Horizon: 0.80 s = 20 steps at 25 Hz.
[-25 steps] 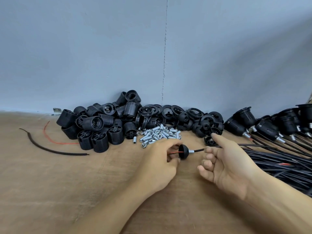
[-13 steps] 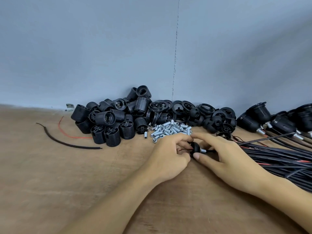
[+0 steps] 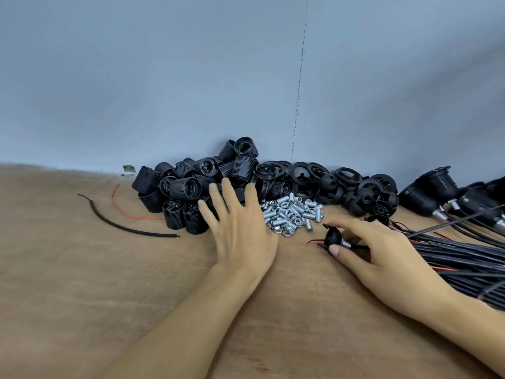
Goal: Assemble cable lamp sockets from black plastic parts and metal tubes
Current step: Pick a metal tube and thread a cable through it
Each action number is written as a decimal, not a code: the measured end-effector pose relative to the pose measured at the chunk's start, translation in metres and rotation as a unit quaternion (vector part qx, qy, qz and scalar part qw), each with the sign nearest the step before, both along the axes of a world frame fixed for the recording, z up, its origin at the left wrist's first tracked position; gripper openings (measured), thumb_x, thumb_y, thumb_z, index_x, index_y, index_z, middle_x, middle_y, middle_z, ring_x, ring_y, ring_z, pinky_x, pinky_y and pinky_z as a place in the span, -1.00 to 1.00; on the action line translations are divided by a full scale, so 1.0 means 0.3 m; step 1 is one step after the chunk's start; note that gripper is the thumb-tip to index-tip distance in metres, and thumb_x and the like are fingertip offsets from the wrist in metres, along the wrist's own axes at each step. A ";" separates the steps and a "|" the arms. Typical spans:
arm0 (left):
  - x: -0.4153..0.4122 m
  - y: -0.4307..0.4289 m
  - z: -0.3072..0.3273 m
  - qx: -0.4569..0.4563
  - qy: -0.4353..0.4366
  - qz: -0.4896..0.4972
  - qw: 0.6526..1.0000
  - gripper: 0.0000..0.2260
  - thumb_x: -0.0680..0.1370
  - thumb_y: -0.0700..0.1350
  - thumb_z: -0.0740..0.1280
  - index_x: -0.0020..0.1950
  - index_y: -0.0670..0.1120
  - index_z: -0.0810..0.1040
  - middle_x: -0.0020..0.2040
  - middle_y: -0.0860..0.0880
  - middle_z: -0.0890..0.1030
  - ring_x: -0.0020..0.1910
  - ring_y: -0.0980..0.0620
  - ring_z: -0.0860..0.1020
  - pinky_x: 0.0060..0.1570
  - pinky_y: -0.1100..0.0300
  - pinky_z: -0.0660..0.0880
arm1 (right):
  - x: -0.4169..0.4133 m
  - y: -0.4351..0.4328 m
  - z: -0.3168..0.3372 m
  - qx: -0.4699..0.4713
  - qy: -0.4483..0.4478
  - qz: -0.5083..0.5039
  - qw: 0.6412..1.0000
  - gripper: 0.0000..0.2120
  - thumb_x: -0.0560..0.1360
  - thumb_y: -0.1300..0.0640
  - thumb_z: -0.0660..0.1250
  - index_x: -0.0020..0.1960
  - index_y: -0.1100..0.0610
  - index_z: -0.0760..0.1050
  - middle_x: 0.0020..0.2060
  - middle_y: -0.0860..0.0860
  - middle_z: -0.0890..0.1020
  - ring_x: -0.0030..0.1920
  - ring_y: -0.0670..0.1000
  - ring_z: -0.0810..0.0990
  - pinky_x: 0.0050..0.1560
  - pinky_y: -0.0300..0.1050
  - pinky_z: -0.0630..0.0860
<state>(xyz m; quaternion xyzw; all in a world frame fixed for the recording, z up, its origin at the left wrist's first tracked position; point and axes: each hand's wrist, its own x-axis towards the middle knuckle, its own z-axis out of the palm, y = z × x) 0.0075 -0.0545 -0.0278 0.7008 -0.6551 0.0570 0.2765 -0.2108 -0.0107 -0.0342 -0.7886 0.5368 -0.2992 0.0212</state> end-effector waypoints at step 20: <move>0.048 -0.013 0.010 -0.076 0.087 -0.078 0.990 -0.46 0.45 -0.44 0.29 0.39 -0.09 0.49 0.42 -0.13 0.31 0.34 -0.11 0.31 0.24 0.07 0.42 | -0.003 -0.009 0.005 0.021 -0.004 -0.009 1.000 -0.63 0.53 -0.16 0.31 0.33 -0.25 0.45 -0.06 -0.35 0.49 0.07 -0.22 0.49 0.10 -0.24 0.40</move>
